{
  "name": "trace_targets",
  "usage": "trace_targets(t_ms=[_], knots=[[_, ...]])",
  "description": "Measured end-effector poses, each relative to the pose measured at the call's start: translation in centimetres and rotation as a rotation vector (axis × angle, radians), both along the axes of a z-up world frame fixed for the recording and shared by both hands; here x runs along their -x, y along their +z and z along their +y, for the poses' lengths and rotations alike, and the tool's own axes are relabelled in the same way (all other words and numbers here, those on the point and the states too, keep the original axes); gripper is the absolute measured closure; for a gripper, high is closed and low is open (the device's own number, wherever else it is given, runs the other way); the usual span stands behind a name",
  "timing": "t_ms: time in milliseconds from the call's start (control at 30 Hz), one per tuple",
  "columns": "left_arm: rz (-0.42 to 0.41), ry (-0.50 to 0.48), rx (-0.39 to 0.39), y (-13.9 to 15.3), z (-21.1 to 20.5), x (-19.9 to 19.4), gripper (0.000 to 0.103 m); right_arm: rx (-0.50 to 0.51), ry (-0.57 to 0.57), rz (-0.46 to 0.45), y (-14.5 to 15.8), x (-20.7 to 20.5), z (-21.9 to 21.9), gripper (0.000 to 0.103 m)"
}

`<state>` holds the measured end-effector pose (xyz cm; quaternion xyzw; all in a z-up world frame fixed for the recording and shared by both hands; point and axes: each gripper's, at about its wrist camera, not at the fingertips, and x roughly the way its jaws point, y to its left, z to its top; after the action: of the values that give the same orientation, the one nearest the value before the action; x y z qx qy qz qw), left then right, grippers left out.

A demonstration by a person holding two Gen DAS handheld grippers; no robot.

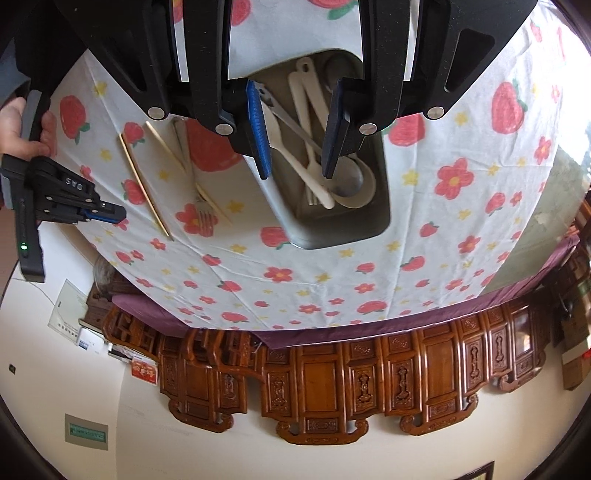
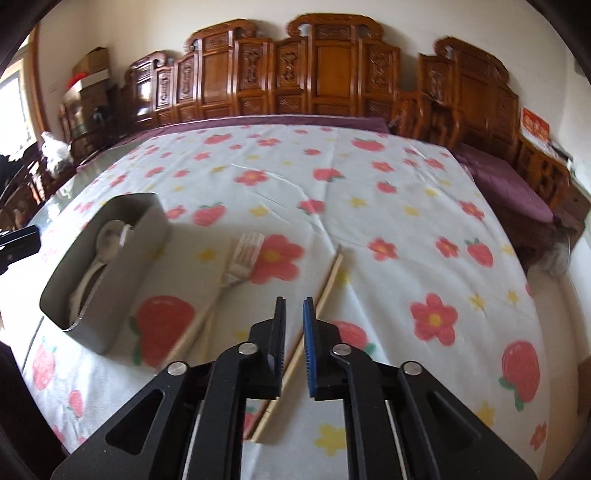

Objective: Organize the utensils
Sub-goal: 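Grasp a wooden chopstick with the right tool while the left tool reaches the metal fork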

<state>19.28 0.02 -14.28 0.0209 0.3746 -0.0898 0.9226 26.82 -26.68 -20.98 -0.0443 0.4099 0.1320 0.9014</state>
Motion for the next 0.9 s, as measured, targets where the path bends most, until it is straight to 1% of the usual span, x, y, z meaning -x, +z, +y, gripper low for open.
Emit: trace_targets(t_ms=[100, 133, 233, 333, 433, 533, 600, 700, 900], knots=[[0.009, -0.015, 0.001, -0.5, -1.0, 0.2, 0.076, 0.008, -0.039, 0.03, -1.9, -0.4, -1.0, 0.088], [0.014, -0.02, 0.001, -0.7, -1.3, 0.3, 0.076, 0.003, -0.04, 0.053, -2.7, -0.7, -1.3, 0.088], [0.021, -0.038, -0.01, -1.2, -2.2, 0.5, 0.076, 0.005, -0.041, 0.083, -3.9, -1.3, -0.9, 0.088], [0.027, -0.052, -0.018, -1.5, -2.9, 0.8, 0.076, -0.012, -0.043, 0.099, -4.4, -1.6, -0.3, 0.088], [0.032, -0.062, -0.024, -1.8, -3.4, 0.9, 0.076, 0.006, -0.042, 0.109, -4.7, -1.8, 0.1, 0.088], [0.035, -0.069, -0.026, -1.9, -3.8, 1.1, 0.076, -0.01, -0.05, 0.112, -4.8, -2.0, 0.1, 0.088], [0.035, -0.07, -0.029, -2.0, -4.0, 1.1, 0.076, 0.001, -0.051, 0.107, -4.8, -1.9, 0.3, 0.088], [0.039, -0.064, -0.03, -2.1, -4.2, 1.1, 0.076, -0.021, -0.068, 0.12, -4.9, -2.1, 0.7, 0.088], [0.043, -0.055, -0.032, -2.1, -5.0, 1.1, 0.076, 0.01, -0.103, 0.129, -5.1, -2.2, 1.2, 0.086]])
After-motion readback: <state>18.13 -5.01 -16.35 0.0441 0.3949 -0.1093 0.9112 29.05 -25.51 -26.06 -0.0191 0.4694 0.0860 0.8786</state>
